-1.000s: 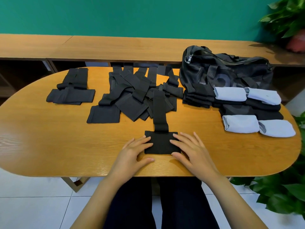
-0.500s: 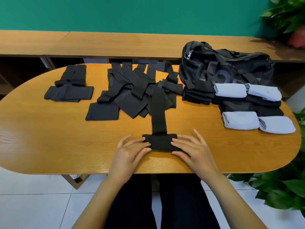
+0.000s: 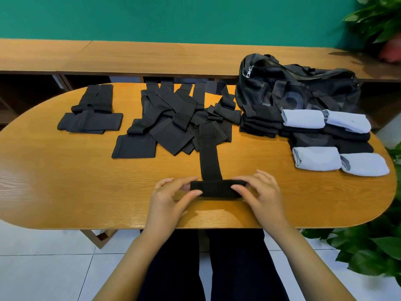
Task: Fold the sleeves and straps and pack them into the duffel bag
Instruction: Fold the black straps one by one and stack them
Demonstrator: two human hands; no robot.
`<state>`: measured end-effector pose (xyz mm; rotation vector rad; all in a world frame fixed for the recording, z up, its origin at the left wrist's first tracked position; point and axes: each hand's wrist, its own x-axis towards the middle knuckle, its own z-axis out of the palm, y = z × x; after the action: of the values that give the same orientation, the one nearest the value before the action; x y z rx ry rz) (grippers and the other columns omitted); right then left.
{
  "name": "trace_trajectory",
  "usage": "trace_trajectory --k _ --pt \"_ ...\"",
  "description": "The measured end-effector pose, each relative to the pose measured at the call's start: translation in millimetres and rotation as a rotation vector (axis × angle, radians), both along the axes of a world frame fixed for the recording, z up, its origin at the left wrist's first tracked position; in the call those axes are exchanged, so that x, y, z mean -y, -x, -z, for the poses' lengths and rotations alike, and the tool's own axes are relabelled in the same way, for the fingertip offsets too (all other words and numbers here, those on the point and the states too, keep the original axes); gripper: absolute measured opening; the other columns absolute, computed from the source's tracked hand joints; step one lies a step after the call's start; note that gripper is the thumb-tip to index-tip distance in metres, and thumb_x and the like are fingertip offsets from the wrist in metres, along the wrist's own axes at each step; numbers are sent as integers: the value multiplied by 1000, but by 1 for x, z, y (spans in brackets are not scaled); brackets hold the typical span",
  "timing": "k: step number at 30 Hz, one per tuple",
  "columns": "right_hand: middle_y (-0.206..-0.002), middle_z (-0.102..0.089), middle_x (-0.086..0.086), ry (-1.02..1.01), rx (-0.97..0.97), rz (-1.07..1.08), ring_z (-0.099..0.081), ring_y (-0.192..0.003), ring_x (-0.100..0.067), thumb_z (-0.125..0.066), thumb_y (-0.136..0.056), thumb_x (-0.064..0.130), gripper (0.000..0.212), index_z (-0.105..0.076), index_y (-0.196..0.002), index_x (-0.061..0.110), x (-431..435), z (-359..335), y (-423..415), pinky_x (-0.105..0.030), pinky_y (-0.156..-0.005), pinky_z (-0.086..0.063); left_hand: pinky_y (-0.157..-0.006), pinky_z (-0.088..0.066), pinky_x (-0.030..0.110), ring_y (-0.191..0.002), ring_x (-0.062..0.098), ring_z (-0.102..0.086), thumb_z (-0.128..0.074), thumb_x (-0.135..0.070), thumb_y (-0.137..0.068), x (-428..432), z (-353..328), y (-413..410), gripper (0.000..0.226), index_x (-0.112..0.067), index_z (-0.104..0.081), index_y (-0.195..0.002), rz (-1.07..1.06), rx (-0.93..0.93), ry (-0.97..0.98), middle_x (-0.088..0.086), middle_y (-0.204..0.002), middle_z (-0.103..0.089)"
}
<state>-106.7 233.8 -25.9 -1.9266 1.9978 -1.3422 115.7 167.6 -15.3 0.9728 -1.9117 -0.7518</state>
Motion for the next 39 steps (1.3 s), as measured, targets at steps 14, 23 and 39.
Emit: trace_trajectory --k 14,23,39 --pt "-83 -56 15 -253 -37 145 -51 -86 -9 -62 -91 45 23 -68 -103 26 55 -2 4 -40 -87 -45 -68 -46 7 -70 6 -60 -76 -14 -83 49 11 34 44 -14 -62 -125 -190 29 -210 -4 -82 -63" --pt "-153 -36 13 -371 -377 -48 -21 -144 -11 -27 -98 62 58 -41 -146 34 47 -4 6 -38 -118 -12 -112 -32 37 -135 9 -37 -62 -44 -90 50 17 22 55 -23 -52 -139 26 359 58 -8 -144 -47" --pt "-156 -23 19 -420 -519 -240 2 -150 -6 -13 -91 76 72 -32 -150 40 25 11 4 -48 -122 3 -121 7 32 -146 -1 -9 -20 -69 -94 34 29 11 69 -29 -41 -147 211 667 238 -13 -155 -30"
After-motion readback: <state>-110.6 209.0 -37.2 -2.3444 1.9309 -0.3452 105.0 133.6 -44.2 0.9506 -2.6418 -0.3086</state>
